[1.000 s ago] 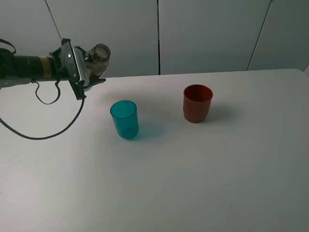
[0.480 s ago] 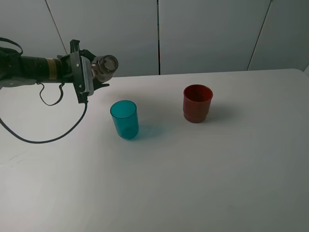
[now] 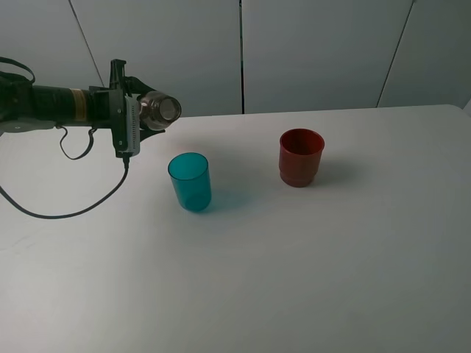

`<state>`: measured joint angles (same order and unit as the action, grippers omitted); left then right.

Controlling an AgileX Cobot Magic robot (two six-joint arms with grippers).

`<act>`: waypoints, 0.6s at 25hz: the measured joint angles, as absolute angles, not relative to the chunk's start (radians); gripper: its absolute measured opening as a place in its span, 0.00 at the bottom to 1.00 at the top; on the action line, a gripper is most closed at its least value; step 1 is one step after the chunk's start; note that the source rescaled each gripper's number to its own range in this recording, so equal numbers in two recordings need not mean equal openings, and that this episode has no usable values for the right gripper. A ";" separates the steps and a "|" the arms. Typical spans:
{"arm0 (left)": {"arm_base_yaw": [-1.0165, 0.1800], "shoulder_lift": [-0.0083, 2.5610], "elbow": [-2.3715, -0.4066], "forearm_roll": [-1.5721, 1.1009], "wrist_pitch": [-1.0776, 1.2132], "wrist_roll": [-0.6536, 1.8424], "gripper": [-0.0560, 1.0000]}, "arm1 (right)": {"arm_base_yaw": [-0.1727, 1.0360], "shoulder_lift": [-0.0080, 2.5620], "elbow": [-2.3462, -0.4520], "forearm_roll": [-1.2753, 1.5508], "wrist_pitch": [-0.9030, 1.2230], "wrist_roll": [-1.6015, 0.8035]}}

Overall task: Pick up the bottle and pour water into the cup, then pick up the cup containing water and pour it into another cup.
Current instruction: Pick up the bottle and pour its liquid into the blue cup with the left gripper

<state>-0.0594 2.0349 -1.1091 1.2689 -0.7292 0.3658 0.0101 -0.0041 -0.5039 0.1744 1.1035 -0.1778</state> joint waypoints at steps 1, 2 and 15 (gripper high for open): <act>-0.059 2.035 -1.109 1.271 -0.729 0.378 0.07 | 0.010 -0.004 -0.504 0.174 1.104 -0.178; -0.059 2.035 -1.109 1.273 -0.729 0.386 0.07 | 0.010 -0.004 -0.504 0.174 1.104 -0.178; -0.063 2.035 -1.109 1.310 -0.737 0.467 0.07 | 0.010 -0.004 -0.504 0.174 1.104 -0.178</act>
<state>-0.0634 2.0349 -1.1091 1.3099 -0.7369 0.4670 0.0101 -0.0041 -0.5039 0.1744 1.1035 -0.1778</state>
